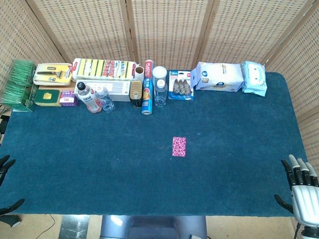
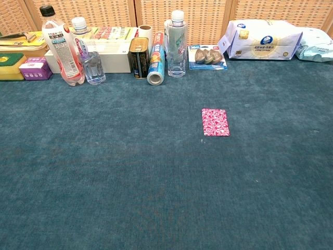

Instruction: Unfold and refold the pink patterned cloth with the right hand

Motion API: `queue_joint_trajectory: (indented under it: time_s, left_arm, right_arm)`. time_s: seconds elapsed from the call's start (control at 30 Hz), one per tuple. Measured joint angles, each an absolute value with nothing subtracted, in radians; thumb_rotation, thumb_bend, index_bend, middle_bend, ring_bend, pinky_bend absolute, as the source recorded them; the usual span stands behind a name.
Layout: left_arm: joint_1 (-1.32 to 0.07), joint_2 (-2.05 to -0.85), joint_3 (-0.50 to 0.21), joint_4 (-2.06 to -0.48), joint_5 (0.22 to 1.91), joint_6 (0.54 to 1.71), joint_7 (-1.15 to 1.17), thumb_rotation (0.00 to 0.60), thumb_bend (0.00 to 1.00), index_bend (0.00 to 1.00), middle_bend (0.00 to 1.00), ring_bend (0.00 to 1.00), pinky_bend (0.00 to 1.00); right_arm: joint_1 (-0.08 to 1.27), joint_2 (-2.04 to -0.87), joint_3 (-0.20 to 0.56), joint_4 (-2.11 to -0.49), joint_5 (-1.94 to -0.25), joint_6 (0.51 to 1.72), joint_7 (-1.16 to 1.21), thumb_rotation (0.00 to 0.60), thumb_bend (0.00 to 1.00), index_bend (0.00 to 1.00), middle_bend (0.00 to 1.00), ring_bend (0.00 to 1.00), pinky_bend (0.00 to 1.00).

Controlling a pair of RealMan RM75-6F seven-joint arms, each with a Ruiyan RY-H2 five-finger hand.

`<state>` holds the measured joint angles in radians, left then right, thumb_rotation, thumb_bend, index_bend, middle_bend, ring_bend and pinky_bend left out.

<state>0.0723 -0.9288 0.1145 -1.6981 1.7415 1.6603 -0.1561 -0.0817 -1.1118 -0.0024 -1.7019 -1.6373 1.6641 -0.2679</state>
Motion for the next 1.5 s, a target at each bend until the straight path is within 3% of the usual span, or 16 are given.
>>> queue_joint_trajectory:
  time_s: [0.3,0.5,0.77,0.93,1.17,1.5]
  left_arm:
    - [0.065,-0.919,0.116,-1.702,1.737,1.644,-0.171,0.6,0.07,0.0,0.0,0.0,0.05]
    - [0.071,-0.913,0.126,-1.697,1.759,1.657,-0.183,0.6,0.07,0.0,0.0,0.0,0.05]
    - [0.068,-0.907,0.132,-1.69,1.763,1.65,-0.202,0.6,0.07,0.0,0.0,0.0,0.05]
    - [0.06,-0.897,0.134,-1.691,1.763,1.634,-0.207,0.6,0.07,0.0,0.0,0.0,0.05]
    - [0.054,-0.885,0.135,-1.696,1.766,1.633,-0.223,0.6,0.07,0.0,0.0,0.0,0.05]
    - [0.052,-0.875,0.141,-1.675,1.779,1.644,-0.277,0.6,0.07,0.0,0.0,0.0,0.05]
  right_arm:
    - [-0.065,-1.111,-0.007,-1.718,-1.632,1.617,-0.268,0.6,0.0,0.06,0.07,0.0,0.01]
    - [-0.008,-1.099,-0.007,-1.756,-1.647,1.523,-0.253,0.6,0.0,0.03,0.08,0.01,0.04]
    - [0.161,-1.036,0.015,-1.893,-1.615,1.229,-0.24,0.6,0.0,0.03,0.08,0.02,0.04]
    - [0.297,-1.033,0.054,-1.972,-1.493,1.019,-0.273,0.6,0.0,0.03,0.09,0.03,0.0]
    - [0.446,-1.141,0.102,-1.993,-1.255,0.884,-0.428,0.6,0.0,0.03,0.09,0.03,0.0]
    - [0.644,-1.376,0.165,-1.893,-0.92,0.841,-0.586,0.6,0.0,0.03,0.12,0.03,0.0]
